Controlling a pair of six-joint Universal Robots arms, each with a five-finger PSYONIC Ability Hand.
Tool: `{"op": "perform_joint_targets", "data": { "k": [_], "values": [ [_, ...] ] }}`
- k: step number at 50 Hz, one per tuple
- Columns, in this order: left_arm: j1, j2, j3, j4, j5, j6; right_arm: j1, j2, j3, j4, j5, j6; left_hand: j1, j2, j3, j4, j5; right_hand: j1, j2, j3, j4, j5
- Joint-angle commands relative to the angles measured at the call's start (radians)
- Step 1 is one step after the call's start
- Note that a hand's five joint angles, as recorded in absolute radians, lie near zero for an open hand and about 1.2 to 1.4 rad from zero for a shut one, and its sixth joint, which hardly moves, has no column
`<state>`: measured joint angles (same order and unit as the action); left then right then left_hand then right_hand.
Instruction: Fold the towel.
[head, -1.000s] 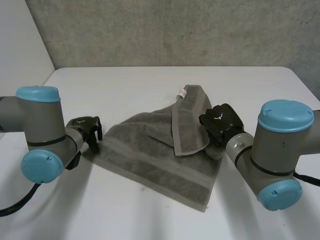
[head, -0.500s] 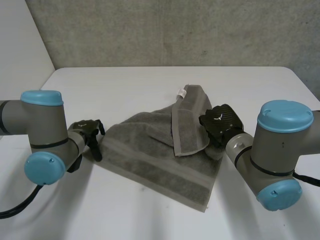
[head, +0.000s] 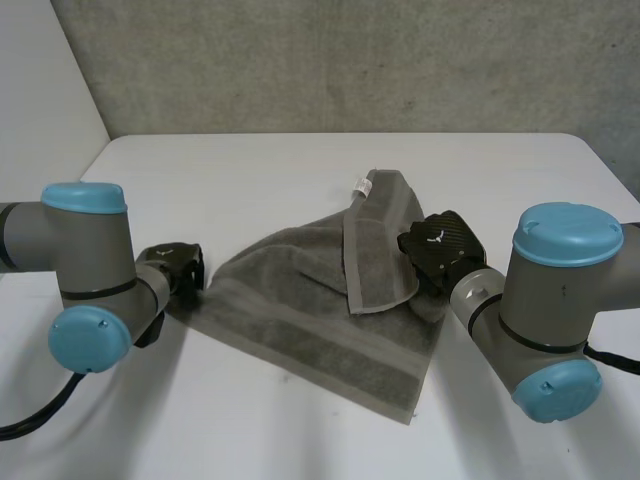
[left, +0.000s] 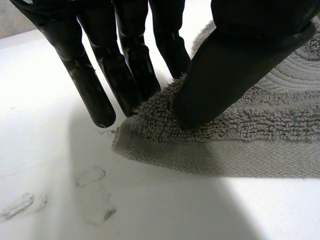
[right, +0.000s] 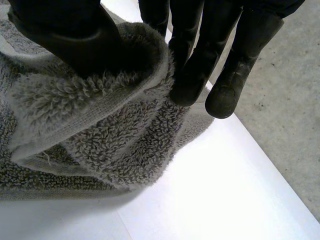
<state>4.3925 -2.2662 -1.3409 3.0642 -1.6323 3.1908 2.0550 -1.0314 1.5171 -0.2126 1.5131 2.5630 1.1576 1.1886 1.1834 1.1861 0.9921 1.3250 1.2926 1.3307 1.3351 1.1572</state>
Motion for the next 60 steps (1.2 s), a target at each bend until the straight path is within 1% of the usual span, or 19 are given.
{"op": "perform_joint_targets", "data": {
  "k": [1, 8, 14, 19, 21, 22, 24, 27, 31, 32, 35, 37, 38, 40, 46, 52, 57, 59, 60],
  "values": [
    [-0.005, 0.005, 0.0, 0.001, -0.001, 0.0, -0.001, 0.001, 0.0, 0.002, 0.001, -0.018, 0.239, 0.208, 0.213, 0.21, 0.23, 0.071, 0.104, 0.066, 0.061, 0.064],
    [-0.013, 0.019, 0.0, 0.002, -0.001, 0.0, 0.001, -0.001, 0.0, 0.002, 0.002, -0.021, 0.239, 0.208, 0.213, 0.21, 0.23, 0.071, 0.104, 0.066, 0.061, 0.064],
    [-0.015, 0.097, -0.006, 0.013, -0.004, 0.0, -0.003, -0.029, -0.015, 0.012, 0.009, -0.015, 0.239, 0.208, 0.213, 0.21, 0.23, 0.071, 0.104, 0.066, 0.061, 0.064],
    [-0.013, 0.226, -0.018, 0.018, -0.003, 0.0, -0.013, -0.165, -0.032, 0.032, 0.006, -0.001, 0.239, 0.208, 0.213, 0.21, 0.23, 0.071, 0.104, 0.066, 0.061, 0.064],
    [-0.005, 0.322, -0.03, 0.016, 0.0, 0.0, -0.054, -0.266, -0.049, 0.059, 0.004, 0.0, 0.239, 0.208, 0.213, 0.21, 0.23, 0.071, 0.104, 0.066, 0.061, 0.064],
    [-0.005, 0.323, -0.03, 0.016, 0.0, 0.0, -0.055, -0.266, -0.049, 0.059, 0.004, 0.0, 0.239, 0.208, 0.213, 0.21, 0.23, 0.071, 0.104, 0.066, 0.061, 0.064],
    [-0.004, 0.373, -0.037, 0.016, 0.002, -0.002, -0.084, -0.35, -0.095, 0.12, 0.01, 0.023, 0.239, 0.208, 0.213, 0.21, 0.23, 0.071, 0.104, 0.066, 0.061, 0.064],
    [-0.001, 0.462, -0.049, 0.016, 0.003, -0.002, -0.104, -0.386, -0.126, 0.171, 0.012, 0.04, 0.239, 0.208, 0.213, 0.21, 0.23, 0.071, 0.104, 0.066, 0.061, 0.064],
    [-0.001, 0.572, -0.052, 0.01, 0.005, 0.001, -0.22, -0.447, -0.214, 0.378, -0.001, 0.078, 0.239, 0.208, 0.213, 0.21, 0.23, 0.071, 0.104, 0.066, 0.061, 0.064],
    [-0.001, 0.573, -0.052, 0.01, 0.005, 0.001, -0.252, -0.458, -0.239, 0.45, -0.014, 0.077, 0.239, 0.208, 0.213, 0.21, 0.23, 0.071, 0.104, 0.066, 0.061, 0.064],
    [-0.001, 0.637, -0.054, 0.001, 0.008, 0.001, -0.276, -0.467, -0.259, 0.519, -0.036, 0.075, 0.239, 0.208, 0.213, 0.21, 0.23, 0.071, 0.104, 0.066, 0.061, 0.064],
    [-0.004, 0.671, -0.055, -0.015, 0.032, 0.001, -0.306, -0.484, -0.285, 0.634, -0.088, 0.069, 0.239, 0.208, 0.213, 0.21, 0.23, 0.071, 0.104, 0.066, 0.061, 0.064],
    [-0.004, 0.671, -0.055, -0.015, 0.032, 0.001, -0.306, -0.484, -0.285, 0.634, -0.088, 0.069, 0.239, 0.208, 0.213, 0.21, 0.23, 0.071, 0.104, 0.066, 0.061, 0.064],
    [-0.005, 0.677, -0.058, -0.044, 0.074, 0.0, -0.328, -0.489, -0.295, 0.723, -0.149, 0.04, 0.239, 0.208, 0.213, 0.21, 0.23, 0.071, 0.104, 0.066, 0.061, 0.064],
    [-0.01, 0.648, -0.087, -0.085, 0.121, 0.0, -0.342, -0.481, -0.268, 0.799, -0.215, -0.04, 0.239, 0.208, 0.213, 0.21, 0.23, 0.071, 0.104, 0.066, 0.061, 0.064],
    [-0.016, 0.449, -0.086, -0.09, 0.123, -0.002, -0.326, -0.34, -0.256, 0.811, -0.222, -0.119, 0.239, 0.208, 0.213, 0.21, 0.23, 0.071, 0.104, 0.066, 0.061, 0.064],
    [-0.019, 0.317, 0.028, -0.082, 0.123, -0.005, -0.302, -0.21, -0.394, 0.792, -0.223, -0.087, 0.239, 0.208, 0.213, 0.21, 0.23, 0.071, 0.104, 0.066, 0.061, 0.064],
    [-0.021, 0.283, 0.108, -0.082, 0.121, -0.012, -0.274, -0.115, -0.591, 0.719, -0.218, -0.009, 0.239, 0.208, 0.213, 0.21, 0.23, 0.071, 0.104, 0.066, 0.061, 0.064],
    [-0.021, 0.257, 0.202, -0.082, 0.114, -0.012, -0.274, -0.115, -0.592, 0.719, -0.218, -0.009, 0.239, 0.208, 0.213, 0.21, 0.23, 0.071, 0.104, 0.066, 0.061, 0.064]
  ]
}}
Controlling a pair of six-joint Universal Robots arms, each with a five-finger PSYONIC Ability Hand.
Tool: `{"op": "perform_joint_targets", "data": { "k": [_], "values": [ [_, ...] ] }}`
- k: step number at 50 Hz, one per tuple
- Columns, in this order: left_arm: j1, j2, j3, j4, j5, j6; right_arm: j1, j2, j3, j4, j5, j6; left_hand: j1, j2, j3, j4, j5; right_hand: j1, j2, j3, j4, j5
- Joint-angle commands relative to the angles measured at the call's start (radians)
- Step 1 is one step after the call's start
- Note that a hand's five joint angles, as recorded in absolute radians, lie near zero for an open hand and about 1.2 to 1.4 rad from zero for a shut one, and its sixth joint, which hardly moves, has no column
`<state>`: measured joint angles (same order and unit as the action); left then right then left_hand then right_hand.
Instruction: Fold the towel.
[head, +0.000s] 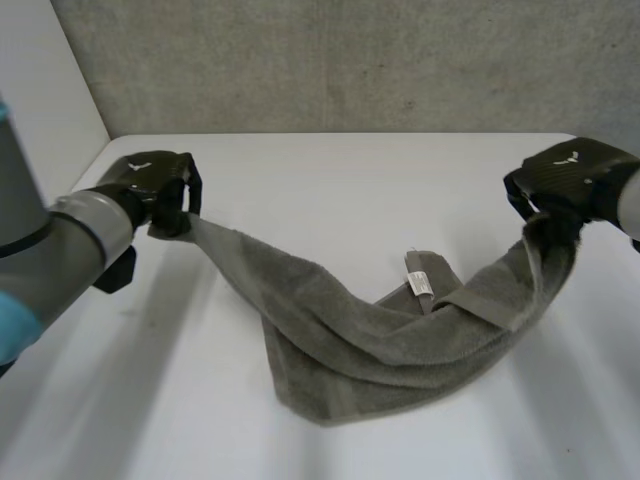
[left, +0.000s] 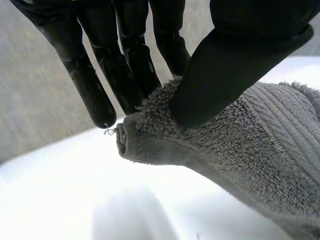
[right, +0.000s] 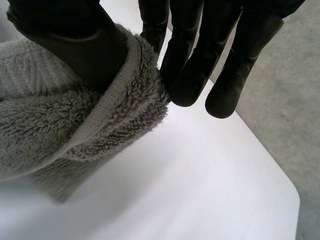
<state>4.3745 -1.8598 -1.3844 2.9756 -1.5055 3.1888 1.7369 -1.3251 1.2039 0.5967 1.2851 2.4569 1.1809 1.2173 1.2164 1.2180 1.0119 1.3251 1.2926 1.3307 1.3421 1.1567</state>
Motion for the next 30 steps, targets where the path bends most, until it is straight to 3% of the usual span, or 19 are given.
{"op": "perform_joint_targets", "data": {
  "k": [1, 2, 6, 9, 12, 17, 23, 30],
  "values": [
    [-0.003, -0.163, 0.351, 0.006, -0.019, -0.012, 0.058, 0.213, -0.379, -0.148, 0.014, 0.156, 0.215, 0.179, 0.18, 0.178, 0.21, 0.071, 0.104, 0.066, 0.054, 0.065],
    [-0.003, -0.164, 0.352, 0.006, -0.019, -0.012, 0.058, 0.213, -0.38, -0.149, 0.014, 0.157, 0.215, 0.179, 0.18, 0.178, 0.21, 0.071, 0.104, 0.066, 0.054, 0.065],
    [-0.003, -0.168, 0.639, 0.034, -0.041, -0.065, 0.059, 0.225, -0.553, -0.395, 0.028, 0.405, 0.215, 0.179, 0.18, 0.178, 0.21, 0.071, 0.104, 0.066, 0.054, 0.065],
    [0.003, -0.162, 0.764, 0.101, -0.065, -0.113, 0.056, 0.198, -0.544, -0.55, 0.052, 0.563, 0.215, 0.179, 0.18, 0.178, 0.21, 0.071, 0.104, 0.066, 0.054, 0.065],
    [0.016, -0.157, 0.797, 0.154, -0.091, -0.145, 0.053, 0.169, -0.508, -0.58, 0.069, 0.649, 0.215, 0.179, 0.18, 0.178, 0.21, 0.071, 0.104, 0.066, 0.054, 0.065],
    [0.02, -0.156, 0.757, 0.155, -0.101, -0.148, 0.058, 0.167, -0.439, -0.442, 0.071, 0.608, 0.215, 0.179, 0.18, 0.178, 0.21, 0.071, 0.104, 0.066, 0.054, 0.065],
    [0.059, -0.156, 0.469, 0.144, -0.094, -0.144, 0.073, 0.239, -0.321, -0.275, 0.071, 0.472, 0.215, 0.179, 0.18, 0.178, 0.21, 0.071, 0.104, 0.066, 0.054, 0.065],
    [0.066, -0.202, 0.124, 0.248, -0.09, -0.145, 0.084, 0.332, -0.157, -0.262, 0.063, 0.389, 0.215, 0.179, 0.18, 0.178, 0.21, 0.071, 0.104, 0.066, 0.054, 0.065]
  ]
}}
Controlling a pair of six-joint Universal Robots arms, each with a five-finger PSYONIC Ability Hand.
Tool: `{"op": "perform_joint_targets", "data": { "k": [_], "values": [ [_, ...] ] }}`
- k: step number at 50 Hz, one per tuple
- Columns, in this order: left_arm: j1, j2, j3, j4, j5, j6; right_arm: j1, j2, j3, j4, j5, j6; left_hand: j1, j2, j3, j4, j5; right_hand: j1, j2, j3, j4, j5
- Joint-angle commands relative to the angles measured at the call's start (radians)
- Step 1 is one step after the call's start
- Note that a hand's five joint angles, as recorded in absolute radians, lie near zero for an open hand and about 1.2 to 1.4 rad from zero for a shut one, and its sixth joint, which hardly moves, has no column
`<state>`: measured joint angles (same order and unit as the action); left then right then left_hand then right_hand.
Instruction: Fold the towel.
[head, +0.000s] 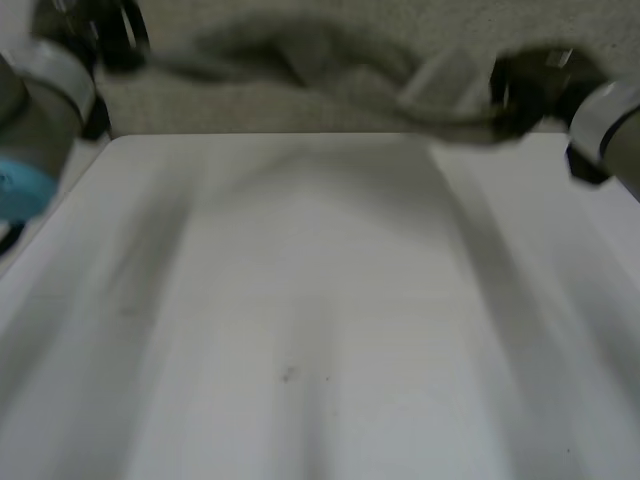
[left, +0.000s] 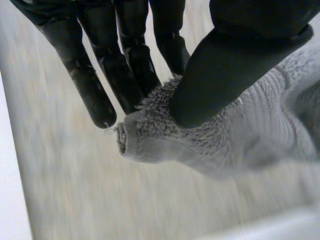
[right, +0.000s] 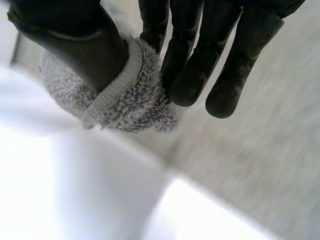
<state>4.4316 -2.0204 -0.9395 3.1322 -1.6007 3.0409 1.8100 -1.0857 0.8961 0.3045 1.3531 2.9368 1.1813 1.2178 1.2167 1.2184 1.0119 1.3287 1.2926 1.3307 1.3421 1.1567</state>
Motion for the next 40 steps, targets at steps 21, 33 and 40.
{"op": "perform_joint_targets", "data": {
  "k": [21, 33, 40],
  "values": [
    [0.005, 0.051, -0.706, 0.266, 0.01, 0.096, -0.001, -0.008, 0.531, -0.021, -0.028, -0.255, 0.215, 0.178, 0.18, 0.178, 0.21, 0.068, 0.104, 0.066, 0.054, 0.065],
    [-0.001, 0.192, -0.8, 0.266, 0.015, 0.099, -0.066, -0.249, 0.891, 0.304, -0.06, -0.736, 0.215, 0.178, 0.18, 0.178, 0.21, 0.068, 0.104, 0.066, 0.054, 0.065],
    [-0.009, 0.226, -0.818, 0.272, 0.053, 0.102, -0.135, -0.353, 0.955, 0.42, -0.149, -0.912, 0.215, 0.178, 0.18, 0.178, 0.21, -0.504, -0.468, -0.506, -0.517, -0.506]
  ]
}}
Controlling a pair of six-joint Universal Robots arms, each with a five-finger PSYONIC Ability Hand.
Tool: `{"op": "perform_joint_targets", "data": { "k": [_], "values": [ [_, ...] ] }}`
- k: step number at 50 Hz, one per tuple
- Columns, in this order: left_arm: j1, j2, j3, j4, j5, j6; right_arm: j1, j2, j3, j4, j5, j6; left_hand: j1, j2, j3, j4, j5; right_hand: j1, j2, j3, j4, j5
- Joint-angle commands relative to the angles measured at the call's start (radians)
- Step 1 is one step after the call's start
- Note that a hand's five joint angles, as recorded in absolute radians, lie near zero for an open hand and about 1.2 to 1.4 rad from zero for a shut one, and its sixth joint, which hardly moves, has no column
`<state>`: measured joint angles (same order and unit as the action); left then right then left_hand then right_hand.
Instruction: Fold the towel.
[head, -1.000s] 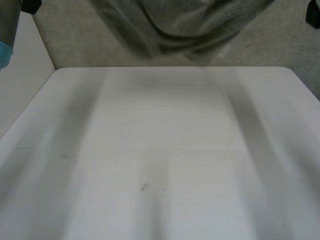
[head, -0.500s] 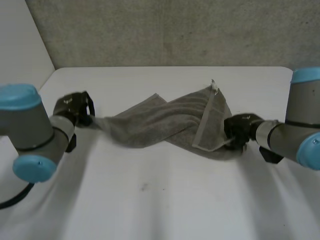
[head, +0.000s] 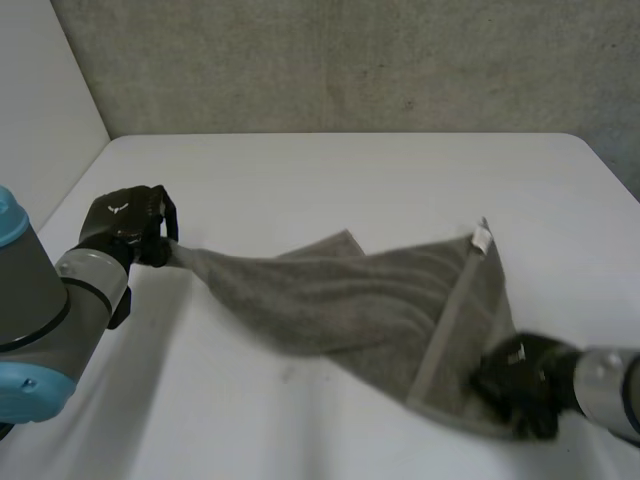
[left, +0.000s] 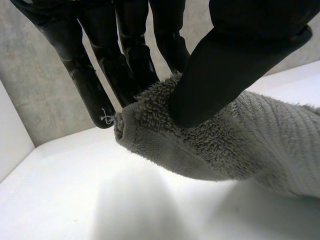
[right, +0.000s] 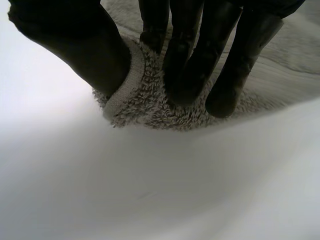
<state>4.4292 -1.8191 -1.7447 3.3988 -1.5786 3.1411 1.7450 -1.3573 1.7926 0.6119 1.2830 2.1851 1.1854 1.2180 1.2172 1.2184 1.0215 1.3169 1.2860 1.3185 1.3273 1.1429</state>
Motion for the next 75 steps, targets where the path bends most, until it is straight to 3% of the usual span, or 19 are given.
{"op": "perform_joint_targets", "data": {
  "k": [1, 2, 4, 5, 7, 15, 21, 25, 30, 33, 41, 51, 62, 73, 75],
  "values": [
    [-0.007, 0.024, -0.013, 0.005, 0.031, 0.002, -0.087, -0.083, 0.038, 0.099, -0.117, -0.148, 0.211, 0.178, 0.179, 0.178, 0.2, -0.905, -0.874, -0.906, -0.915, -0.905],
    [-0.008, 0.024, -0.012, 0.005, 0.034, 0.002, -0.087, -0.083, 0.037, 0.098, -0.117, -0.148, 0.211, 0.178, 0.179, 0.178, 0.2, -0.909, -0.878, -0.911, -0.919, -0.909],
    [-0.008, 0.024, -0.006, 0.007, 0.034, 0.002, -0.111, -0.083, -0.04, 0.066, -0.197, -0.072, 0.211, 0.178, 0.179, 0.178, 0.2, -1.142, -1.111, -1.144, -1.153, -1.143],
    [-0.008, 0.021, 0.0, 0.008, 0.034, 0.002, -0.111, -0.083, -0.041, 0.066, -0.197, -0.071, 0.211, 0.178, 0.179, 0.178, 0.2, -1.142, -1.111, -1.144, -1.153, -1.143],
    [-0.01, 0.02, 0.005, 0.008, 0.034, 0.002, -0.107, -0.075, -0.134, 0.03, -0.246, 0.068, 0.211, 0.178, 0.179, 0.178, 0.2, -1.142, -1.111, -1.144, -1.153, -1.143],
    [-0.008, 0.021, 0.02, 0.013, 0.034, 0.002, -0.098, 0.026, -0.338, -0.027, -0.26, 0.376, 0.211, 0.178, 0.179, 0.178, 0.2, -1.142, -1.111, -1.144, -1.153, -1.143],
    [-0.007, 0.021, 0.033, 0.011, 0.034, 0.002, -0.076, 0.154, -0.484, -0.029, -0.243, 0.456, 0.211, 0.178, 0.179, 0.178, 0.2, -1.142, -1.111, -1.144, -1.153, -1.143],
    [-0.004, 0.024, 0.037, 0.013, 0.034, 0.002, -0.045, 0.225, -0.55, -0.032, -0.22, 0.466, 0.211, 0.178, 0.179, 0.178, 0.2, -1.142, -1.111, -1.144, -1.153, -1.143],
    [-0.004, 0.026, 0.053, 0.011, 0.034, 0.002, -0.001, 0.333, -0.673, -0.037, -0.131, 0.499, 0.211, 0.178, 0.179, 0.178, 0.2, -1.142, -1.111, -1.144, -1.153, -1.143],
    [-0.005, 0.034, 0.074, 0.011, 0.032, 0.004, 0.025, 0.432, -0.787, -0.072, -0.032, 0.501, 0.211, 0.178, 0.179, 0.178, 0.2, -1.142, -1.111, -1.144, -1.153, -1.143],
    [0.002, 0.04, 0.111, 0.011, 0.032, 0.004, 0.033, 0.533, -0.893, -0.188, 0.093, 0.47, 0.211, 0.178, 0.179, 0.178, 0.2, -1.091, -1.06, -1.093, -1.101, -1.092],
    [0.009, 0.024, 0.129, 0.013, 0.032, 0.002, 0.033, 0.65, -0.941, -0.213, 0.122, 0.354, 0.211, 0.178, 0.179, 0.178, 0.2, -1.006, -0.975, -1.008, -1.016, -1.007],
    [0.009, 0.021, 0.129, 0.013, 0.032, 0.002, 0.033, 0.692, -0.952, -0.233, 0.136, 0.344, 0.211, 0.178, 0.179, 0.178, 0.2, -0.979, -0.949, -0.981, -0.99, -0.98],
    [0.01, 0.021, 0.125, 0.013, 0.032, 0.002, 0.033, 0.733, -0.976, -0.264, 0.144, 0.344, 0.211, 0.178, 0.179, 0.178, 0.2, -0.75, -0.72, -0.752, -0.761, -0.751],
    [0.009, 0.021, 0.123, 0.013, 0.032, 0.002, 0.033, 0.736, -0.98, -0.265, 0.144, 0.346, 0.211, 0.178, 0.179, 0.178, 0.2, -0.59, -0.559, -0.592, -0.6, -0.591]
  ]
}}
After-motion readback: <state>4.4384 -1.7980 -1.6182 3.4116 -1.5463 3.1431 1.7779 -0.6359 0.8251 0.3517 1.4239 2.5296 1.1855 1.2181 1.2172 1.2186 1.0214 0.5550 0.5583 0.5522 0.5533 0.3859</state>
